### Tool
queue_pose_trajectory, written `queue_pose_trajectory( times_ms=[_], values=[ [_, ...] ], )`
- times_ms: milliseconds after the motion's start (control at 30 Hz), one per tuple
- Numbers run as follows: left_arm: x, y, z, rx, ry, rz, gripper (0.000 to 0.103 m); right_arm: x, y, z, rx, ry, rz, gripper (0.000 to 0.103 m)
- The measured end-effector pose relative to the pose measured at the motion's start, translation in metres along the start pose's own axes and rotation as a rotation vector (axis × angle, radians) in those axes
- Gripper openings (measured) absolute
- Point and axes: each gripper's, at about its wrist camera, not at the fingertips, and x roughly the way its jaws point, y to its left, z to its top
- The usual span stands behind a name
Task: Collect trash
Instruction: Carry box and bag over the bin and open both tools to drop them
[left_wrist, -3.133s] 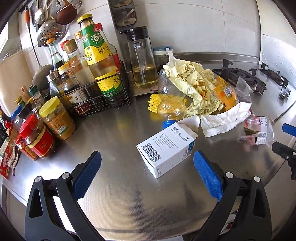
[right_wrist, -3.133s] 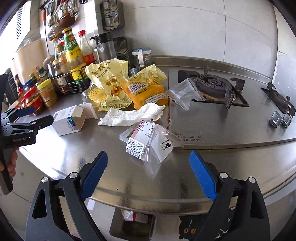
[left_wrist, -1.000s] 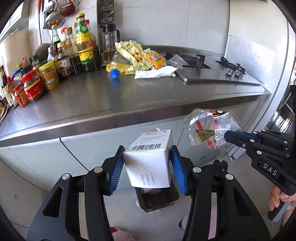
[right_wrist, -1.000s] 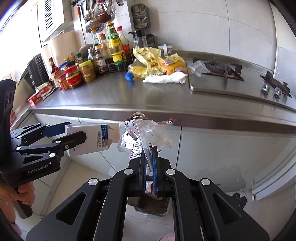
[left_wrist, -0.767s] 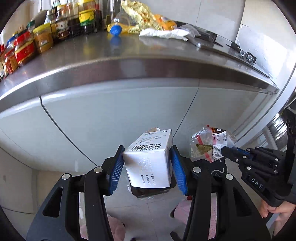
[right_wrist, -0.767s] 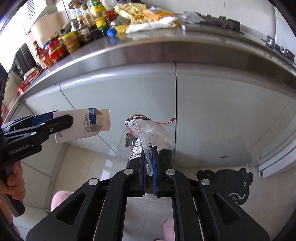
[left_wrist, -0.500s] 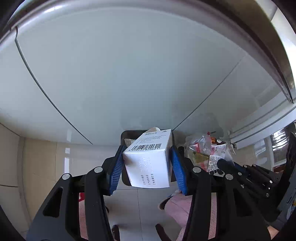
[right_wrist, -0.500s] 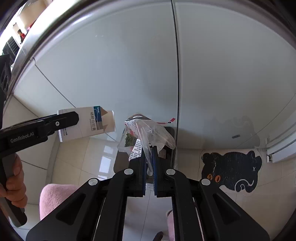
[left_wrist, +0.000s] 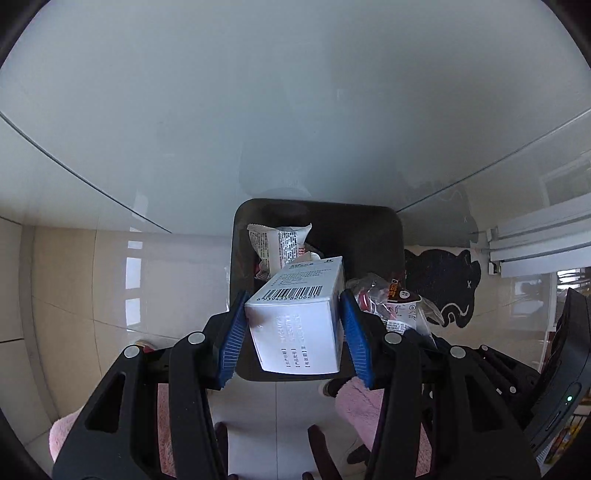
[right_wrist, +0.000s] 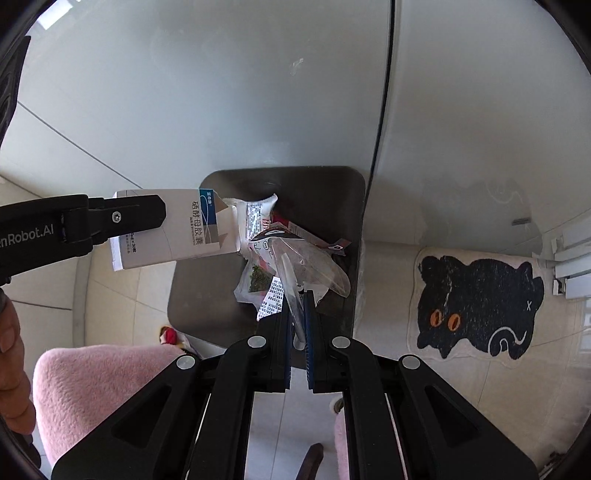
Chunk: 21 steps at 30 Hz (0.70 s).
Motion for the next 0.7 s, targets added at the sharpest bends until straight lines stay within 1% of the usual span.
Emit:
queue_pose_trajectory(
  times_ms=[167, 200, 267, 333, 367, 400, 433, 500, 600, 633, 667, 700],
  values=[
    [0.02, 0.0, 0.01, -0.001, 0.024, 0.005, 0.047, 0.021, -0.001, 0.004, -0.029, 0.04, -0.022, 0.008],
    [0.024, 0.0, 0.012, -0.004, 0.031, 0.008, 0.048, 0.023, -0.001, 0.004, -0.028, 0.047, -0.02, 0.011],
    [0.029, 0.004, 0.013, -0.023, 0.044, -0.007, 0.048, 0.029, -0.006, 0.004, -0.013, 0.059, -0.011, 0.012],
    [0.034, 0.009, 0.014, -0.045, 0.057, -0.022, 0.049, 0.032, -0.009, 0.004, -0.003, 0.067, -0.013, 0.018],
    [0.035, 0.011, 0.014, -0.052, 0.062, -0.024, 0.048, 0.034, -0.009, 0.005, -0.001, 0.065, -0.02, 0.039],
    [0.037, 0.013, 0.014, -0.056, 0.065, -0.028, 0.053, 0.035, -0.011, 0.004, 0.005, 0.061, -0.021, 0.076],
    [0.038, 0.015, 0.013, -0.06, 0.069, -0.036, 0.057, 0.034, -0.012, 0.004, 0.014, 0.05, -0.011, 0.086],
    [0.036, 0.017, 0.012, -0.062, 0.059, -0.036, 0.061, 0.03, -0.015, 0.003, 0.021, 0.018, -0.01, 0.086],
    [0.028, 0.02, 0.011, -0.07, 0.034, -0.041, 0.079, 0.025, -0.015, 0.002, 0.018, 0.017, -0.013, 0.086],
    [0.024, 0.02, 0.011, -0.068, 0.023, -0.042, 0.081, 0.023, -0.014, 0.001, 0.01, 0.015, -0.019, 0.086],
    [0.02, 0.019, 0.011, -0.062, 0.012, -0.042, 0.084, 0.02, -0.013, 0.001, 0.002, 0.013, -0.026, 0.089],
    [0.015, 0.018, 0.011, -0.054, 0.003, -0.042, 0.09, 0.018, -0.011, 0.0, -0.005, 0.01, -0.031, 0.092]
  ],
)
